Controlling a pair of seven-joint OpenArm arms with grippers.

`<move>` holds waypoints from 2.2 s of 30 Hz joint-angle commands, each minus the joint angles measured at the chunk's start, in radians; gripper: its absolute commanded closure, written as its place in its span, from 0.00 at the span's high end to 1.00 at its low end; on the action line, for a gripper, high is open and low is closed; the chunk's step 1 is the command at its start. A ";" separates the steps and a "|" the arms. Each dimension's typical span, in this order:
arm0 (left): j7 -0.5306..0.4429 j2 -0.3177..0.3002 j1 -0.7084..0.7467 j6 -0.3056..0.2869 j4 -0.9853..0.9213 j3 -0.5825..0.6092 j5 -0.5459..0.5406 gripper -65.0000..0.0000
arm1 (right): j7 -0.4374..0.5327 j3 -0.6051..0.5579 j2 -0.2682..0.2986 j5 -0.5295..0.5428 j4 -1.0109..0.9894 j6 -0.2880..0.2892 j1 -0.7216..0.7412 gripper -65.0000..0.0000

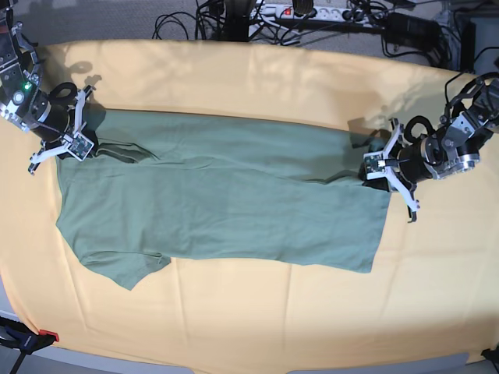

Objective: Fold the T-shirt properly

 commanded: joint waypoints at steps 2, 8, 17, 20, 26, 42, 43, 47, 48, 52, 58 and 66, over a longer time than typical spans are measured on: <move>-0.005 -0.022 -0.020 0.055 0.008 -0.013 -0.004 0.00 | 0.018 0.011 0.021 -0.004 0.010 -0.043 0.011 0.00; 0.018 -0.022 -0.020 0.073 0.008 -0.013 -0.032 0.00 | 0.018 0.011 0.021 -0.003 0.010 -0.109 0.011 0.00; 0.021 -0.019 -0.027 0.063 0.008 -0.013 -0.016 0.20 | 0.013 0.011 0.021 -0.014 0.010 -0.152 0.029 0.29; 0.100 -0.019 -0.056 0.064 0.008 -0.013 -0.022 0.47 | -0.035 0.011 0.021 -0.034 0.015 -0.255 0.056 0.49; 0.113 -0.061 -0.079 -0.023 0.057 -0.013 -0.076 0.45 | -0.144 0.011 0.028 -0.026 0.102 -0.209 0.065 0.48; 0.119 -0.210 -0.075 -0.359 0.161 -0.013 -0.176 0.40 | -0.350 0.012 0.073 -0.096 0.220 -0.111 -0.199 0.48; 0.120 -0.210 -0.076 -0.359 0.161 -0.013 -0.183 0.40 | -0.349 0.012 0.074 -0.118 0.214 -0.120 -0.211 0.48; 0.119 -0.210 -0.076 -0.359 0.161 -0.013 -0.186 0.40 | -0.299 0.012 0.074 -0.196 0.147 -0.166 -0.233 0.48; 0.119 -0.210 -0.076 -0.359 0.161 -0.013 -0.186 0.40 | -0.276 0.012 0.074 -0.211 0.122 -0.180 -0.232 0.48; 0.118 -0.210 -0.076 -0.359 0.161 -0.013 -0.190 0.40 | -0.201 0.012 0.073 -0.226 0.056 -0.190 -0.230 0.48; 0.119 -0.210 -0.076 -0.359 0.161 -0.013 -0.204 0.40 | -0.207 0.012 0.074 -0.264 0.053 -0.167 -0.230 0.42; 0.119 -0.210 -0.076 -0.359 0.161 -0.013 -0.205 0.25 | -0.207 0.011 0.074 -0.266 0.053 -0.168 -0.230 0.00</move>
